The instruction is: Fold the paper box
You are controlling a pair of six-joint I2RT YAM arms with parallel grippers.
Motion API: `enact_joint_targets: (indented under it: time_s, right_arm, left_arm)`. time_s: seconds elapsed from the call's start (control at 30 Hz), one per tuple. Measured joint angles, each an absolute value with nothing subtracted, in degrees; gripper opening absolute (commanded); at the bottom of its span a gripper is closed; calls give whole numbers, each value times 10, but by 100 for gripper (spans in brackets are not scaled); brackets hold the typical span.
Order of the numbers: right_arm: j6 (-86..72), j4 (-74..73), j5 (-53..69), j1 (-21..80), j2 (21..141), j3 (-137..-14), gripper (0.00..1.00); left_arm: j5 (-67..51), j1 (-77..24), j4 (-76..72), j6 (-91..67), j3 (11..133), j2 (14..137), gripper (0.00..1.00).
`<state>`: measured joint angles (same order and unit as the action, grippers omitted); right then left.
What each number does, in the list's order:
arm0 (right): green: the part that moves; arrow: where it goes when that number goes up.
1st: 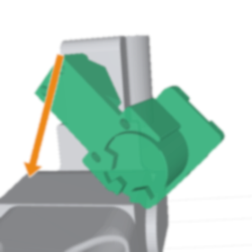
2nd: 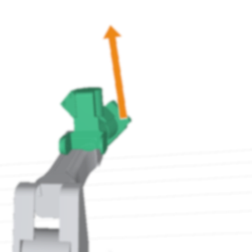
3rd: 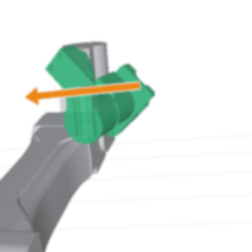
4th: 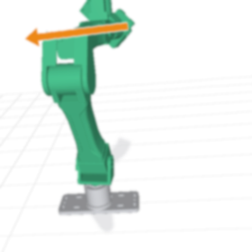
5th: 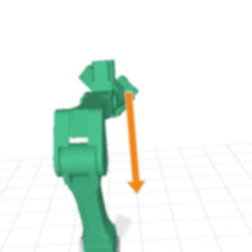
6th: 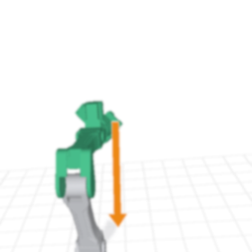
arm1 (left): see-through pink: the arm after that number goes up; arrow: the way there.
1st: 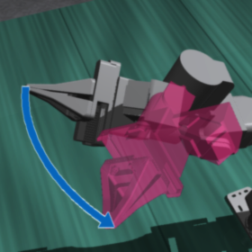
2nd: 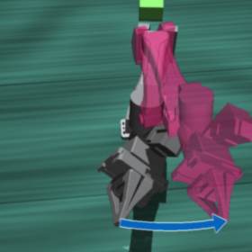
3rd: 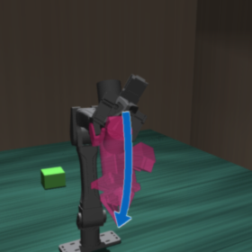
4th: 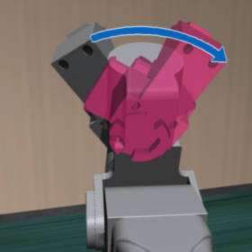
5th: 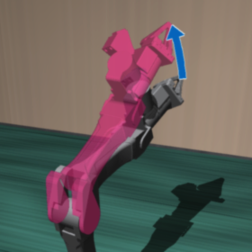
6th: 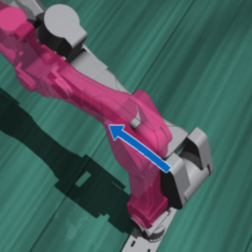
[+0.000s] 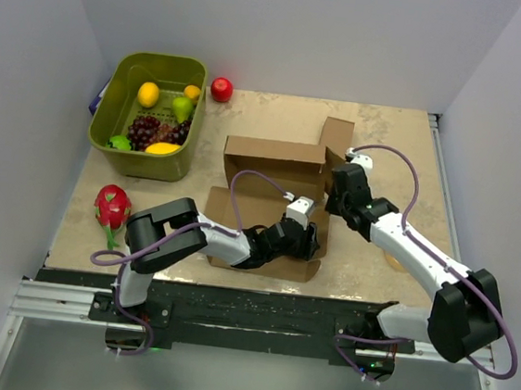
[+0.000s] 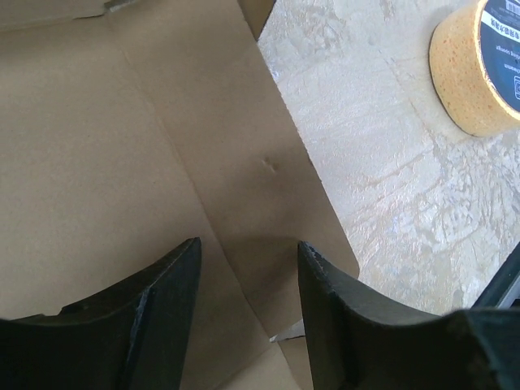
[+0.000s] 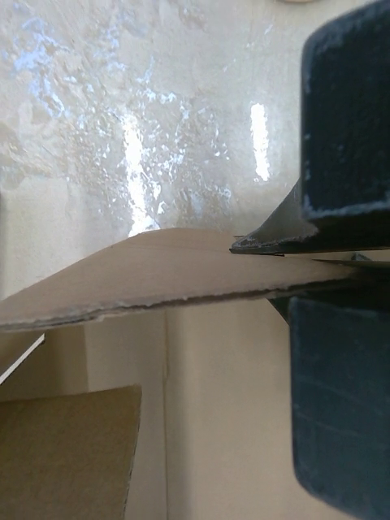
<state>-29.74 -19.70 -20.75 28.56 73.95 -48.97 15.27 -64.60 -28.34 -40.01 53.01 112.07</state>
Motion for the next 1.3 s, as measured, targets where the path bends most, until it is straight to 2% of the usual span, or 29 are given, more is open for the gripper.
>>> enact_joint_targets:
  time_s: [0.47,0.8,0.83,0.93,0.97,1.07,1.17,1.3]
  right_arm:
    - [-296,-243,-182,285,733,-526,0]
    - [-331,-129,-119,284,762,-457,0]
    - [-333,-121,-115,285,767,-455,2]
    - [-337,-108,-99,285,773,-454,30]
    - [-338,-108,-94,285,773,-454,46]
    - [-338,-113,-93,286,764,-454,67]
    - [-327,-152,-116,281,733,-457,74]
    - [-317,-205,-136,272,674,-486,75]
  left_arm:
    - [158,-646,-293,-399,540,1133,56]
    - [132,-644,-339,-391,520,1133,56]
    - [130,-643,-344,-389,518,1134,56]
    - [125,-641,-353,-388,514,1134,56]
    - [124,-641,-354,-388,514,1134,55]
    - [124,-641,-357,-390,511,1134,54]
    - [125,-642,-363,-394,505,1134,54]
    - [125,-641,-365,-400,503,1134,54]
